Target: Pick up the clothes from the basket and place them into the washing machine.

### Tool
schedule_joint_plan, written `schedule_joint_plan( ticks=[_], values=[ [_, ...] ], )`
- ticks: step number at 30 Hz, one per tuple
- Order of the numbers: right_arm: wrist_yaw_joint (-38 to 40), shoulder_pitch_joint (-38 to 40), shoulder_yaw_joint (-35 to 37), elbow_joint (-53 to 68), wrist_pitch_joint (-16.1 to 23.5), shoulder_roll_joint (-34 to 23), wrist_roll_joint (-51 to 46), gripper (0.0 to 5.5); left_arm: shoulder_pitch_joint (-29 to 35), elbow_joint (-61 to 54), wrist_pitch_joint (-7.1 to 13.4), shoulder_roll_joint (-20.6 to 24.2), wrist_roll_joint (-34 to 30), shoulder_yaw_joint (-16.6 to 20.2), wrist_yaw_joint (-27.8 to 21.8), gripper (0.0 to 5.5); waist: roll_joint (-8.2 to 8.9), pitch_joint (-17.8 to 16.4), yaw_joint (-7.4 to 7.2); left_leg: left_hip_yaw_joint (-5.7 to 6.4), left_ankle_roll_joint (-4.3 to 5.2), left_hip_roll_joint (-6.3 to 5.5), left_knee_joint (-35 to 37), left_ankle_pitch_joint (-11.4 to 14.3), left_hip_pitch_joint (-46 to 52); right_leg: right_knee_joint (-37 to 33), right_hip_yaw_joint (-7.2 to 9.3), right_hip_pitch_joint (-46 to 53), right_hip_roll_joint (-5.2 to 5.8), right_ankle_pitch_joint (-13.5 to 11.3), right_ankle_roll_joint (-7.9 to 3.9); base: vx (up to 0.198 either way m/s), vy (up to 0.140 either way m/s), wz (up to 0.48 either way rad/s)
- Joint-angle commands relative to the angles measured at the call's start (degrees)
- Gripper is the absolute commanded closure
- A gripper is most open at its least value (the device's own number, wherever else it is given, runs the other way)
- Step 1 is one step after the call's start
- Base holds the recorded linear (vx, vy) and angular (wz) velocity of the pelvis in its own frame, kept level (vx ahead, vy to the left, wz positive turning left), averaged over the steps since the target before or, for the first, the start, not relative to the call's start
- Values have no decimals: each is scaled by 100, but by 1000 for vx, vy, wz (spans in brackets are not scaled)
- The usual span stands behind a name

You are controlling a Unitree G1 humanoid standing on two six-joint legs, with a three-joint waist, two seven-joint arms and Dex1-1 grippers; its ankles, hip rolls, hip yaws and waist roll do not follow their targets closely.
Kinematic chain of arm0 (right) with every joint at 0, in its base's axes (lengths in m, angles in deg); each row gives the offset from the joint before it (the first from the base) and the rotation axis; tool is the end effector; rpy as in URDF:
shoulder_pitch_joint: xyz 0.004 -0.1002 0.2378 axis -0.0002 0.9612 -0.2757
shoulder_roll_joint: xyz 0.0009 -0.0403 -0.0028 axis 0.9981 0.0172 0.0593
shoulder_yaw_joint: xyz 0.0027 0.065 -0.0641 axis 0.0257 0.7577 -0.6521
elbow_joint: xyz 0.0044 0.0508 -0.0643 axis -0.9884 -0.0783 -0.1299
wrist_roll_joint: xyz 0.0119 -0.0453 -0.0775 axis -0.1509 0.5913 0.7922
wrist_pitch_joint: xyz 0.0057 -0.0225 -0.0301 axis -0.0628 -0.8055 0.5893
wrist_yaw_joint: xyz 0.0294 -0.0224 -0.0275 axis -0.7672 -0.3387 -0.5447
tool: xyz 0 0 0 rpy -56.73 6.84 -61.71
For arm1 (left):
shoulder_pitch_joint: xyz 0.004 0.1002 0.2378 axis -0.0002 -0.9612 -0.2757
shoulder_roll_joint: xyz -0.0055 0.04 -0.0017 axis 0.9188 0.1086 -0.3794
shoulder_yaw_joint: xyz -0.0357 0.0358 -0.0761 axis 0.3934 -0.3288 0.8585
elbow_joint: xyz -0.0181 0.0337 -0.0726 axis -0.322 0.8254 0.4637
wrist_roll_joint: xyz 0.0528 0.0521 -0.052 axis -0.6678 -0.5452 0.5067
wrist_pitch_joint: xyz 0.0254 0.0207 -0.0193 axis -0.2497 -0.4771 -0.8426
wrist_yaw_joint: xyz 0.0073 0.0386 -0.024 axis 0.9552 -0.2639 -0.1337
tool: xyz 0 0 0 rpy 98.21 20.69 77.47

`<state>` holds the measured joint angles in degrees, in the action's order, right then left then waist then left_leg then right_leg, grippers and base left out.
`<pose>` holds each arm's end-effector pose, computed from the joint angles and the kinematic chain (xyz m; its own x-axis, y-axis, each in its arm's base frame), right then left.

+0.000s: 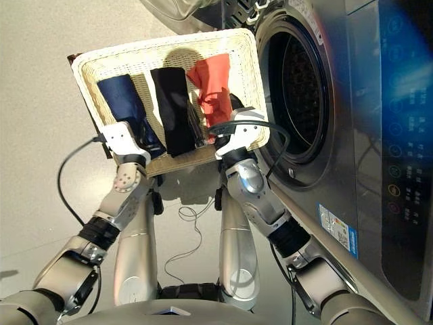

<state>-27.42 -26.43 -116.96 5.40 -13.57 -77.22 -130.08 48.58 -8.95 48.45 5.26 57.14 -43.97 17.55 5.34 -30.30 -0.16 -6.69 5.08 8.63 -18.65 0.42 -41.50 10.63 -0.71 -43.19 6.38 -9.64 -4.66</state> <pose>0.2443 -0.1146 0.1512 0.8009 0.3875 0.4565 -0.4907 0.8616 0.1297 0.2577 0.1514 0.1173 0.9041 0.0536 0.4239 -0.1403 0.9743 0.1761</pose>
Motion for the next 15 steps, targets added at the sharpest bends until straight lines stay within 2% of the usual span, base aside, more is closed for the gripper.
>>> schedule_joint_plan(
  ticks=[1,3,5,6,7,15],
  values=[
    [-472,-606,7,891,135,-583,-516,0,-51,-1212,300,677,-1573,-313,0,550,-157,51,69,-89,-108,-235,750,-188,378,491,103,-86,147,546,-355,0,0,0],
    [-592,-952,-240,986,103,-781,-691,0,-45,-1518,371,988,-1849,-479,-60,550,-173,51,84,-99,-96,-231,736,-184,378,489,108,-86,148,550,-352,0,0,0],
    [-629,-1106,-355,1003,97,-861,-747,0,-55,-1626,407,1078,-1892,-558,-89,550,-175,51,85,-94,-94,-227,731,-182,385,485,104,-74,152,550,-349,0,0,0],
    [-718,-1441,-648,1013,49,-950,-919,0,99,-1831,424,1335,-2201,-826,-123,550,-169,51,96,-113,-89,-216,728,-175,409,491,113,-60,158,557,-348,0,0,0],
    [-739,-1579,-762,1043,48,-1006,-953,0,176,-1857,415,1432,-2353,-942,-131,550,-161,51,90,-123,-85,-213,726,-172,420,491,119,-47,160,559,-351,0,0,0],
    [-887,-2431,-1413,1148,-11,-991,-1120,0,681,-1885,470,1568,-2542,-1576,-144,550,-185,51,98,-92,-71,-200,667,-166,435,511,122,0,166,585,-341,0,0,0]
  ],
)
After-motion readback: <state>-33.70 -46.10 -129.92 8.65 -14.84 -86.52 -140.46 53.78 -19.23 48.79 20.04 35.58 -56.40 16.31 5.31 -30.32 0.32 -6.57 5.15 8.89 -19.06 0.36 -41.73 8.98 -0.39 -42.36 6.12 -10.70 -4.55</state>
